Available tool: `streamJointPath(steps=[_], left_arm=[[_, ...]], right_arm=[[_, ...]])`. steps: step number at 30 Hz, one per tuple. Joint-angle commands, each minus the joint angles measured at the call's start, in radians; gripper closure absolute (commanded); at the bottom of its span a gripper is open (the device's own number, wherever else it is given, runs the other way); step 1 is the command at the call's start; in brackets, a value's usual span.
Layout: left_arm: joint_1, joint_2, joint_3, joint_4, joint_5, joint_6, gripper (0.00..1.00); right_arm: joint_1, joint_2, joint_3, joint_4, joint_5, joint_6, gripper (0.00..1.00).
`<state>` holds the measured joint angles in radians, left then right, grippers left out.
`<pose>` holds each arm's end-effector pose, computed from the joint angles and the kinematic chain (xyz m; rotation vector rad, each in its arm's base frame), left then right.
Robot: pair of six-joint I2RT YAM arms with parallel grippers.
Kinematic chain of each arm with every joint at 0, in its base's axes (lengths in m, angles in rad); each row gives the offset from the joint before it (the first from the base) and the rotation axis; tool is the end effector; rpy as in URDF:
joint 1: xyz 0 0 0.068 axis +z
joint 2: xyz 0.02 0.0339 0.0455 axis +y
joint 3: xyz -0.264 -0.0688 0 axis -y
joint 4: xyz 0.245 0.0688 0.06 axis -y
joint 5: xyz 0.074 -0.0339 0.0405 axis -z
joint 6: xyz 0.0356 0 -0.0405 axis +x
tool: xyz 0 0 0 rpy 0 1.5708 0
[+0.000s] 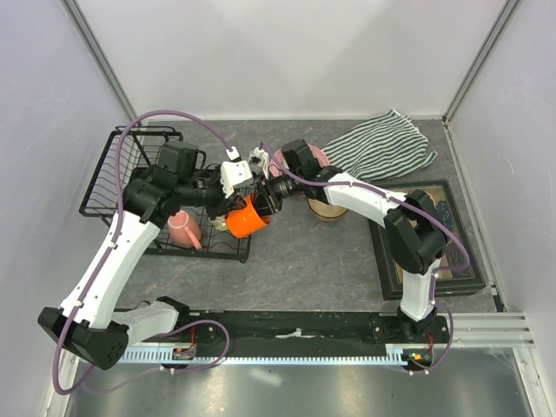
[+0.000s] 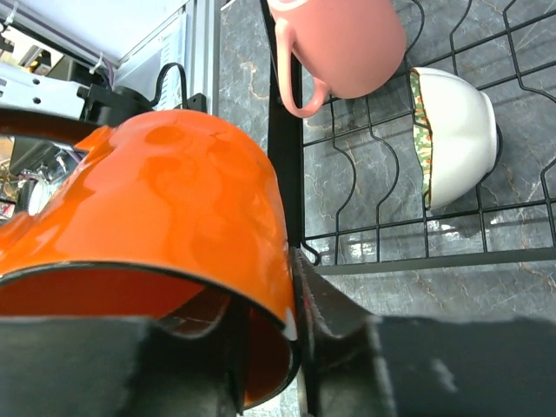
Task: Unload the mixed dishes from the dish rack
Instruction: Pick up the cup from the dish rack.
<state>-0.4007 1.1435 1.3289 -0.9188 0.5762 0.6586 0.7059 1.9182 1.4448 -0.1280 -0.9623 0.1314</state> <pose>0.1927 -0.1027 0.3884 1.3592 1.7485 -0.5196 0.3106 0.3032 0.2500 -1.1923 1.9207 1.5064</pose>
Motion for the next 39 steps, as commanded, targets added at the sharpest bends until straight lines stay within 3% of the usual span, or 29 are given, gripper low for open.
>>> streamJointPath(steps=[1,4,11,13,17,23,26,39], left_arm=[[0.008,-0.024,0.039,0.098,0.036,-0.022,0.98],[0.011,-0.028,0.035,0.1,0.04,-0.024,0.98],[0.017,-0.044,0.016,0.113,0.034,-0.034,0.97],[0.017,-0.053,0.016,0.113,0.027,-0.033,0.89],[0.022,-0.071,0.026,0.113,0.021,-0.03,0.63],[0.031,-0.088,0.026,0.113,0.042,-0.034,0.37],[0.034,-0.099,0.021,0.113,0.047,-0.03,0.3],[0.056,-0.137,-0.011,0.123,0.022,-0.014,0.26]], right_arm=[[0.012,0.01,0.04,0.022,-0.053,-0.035,0.8],[0.012,0.01,0.042,0.015,-0.052,-0.039,0.99],[0.012,0.016,0.048,-0.024,-0.024,-0.058,1.0],[0.009,0.021,0.066,-0.061,-0.001,-0.097,1.0],[0.004,0.031,0.106,-0.172,0.043,-0.16,1.0],[-0.009,0.036,0.144,-0.246,0.103,-0.2,1.0],[-0.017,0.035,0.164,-0.304,0.141,-0.237,1.0],[-0.051,-0.039,0.356,-0.708,0.522,-0.478,1.0]])
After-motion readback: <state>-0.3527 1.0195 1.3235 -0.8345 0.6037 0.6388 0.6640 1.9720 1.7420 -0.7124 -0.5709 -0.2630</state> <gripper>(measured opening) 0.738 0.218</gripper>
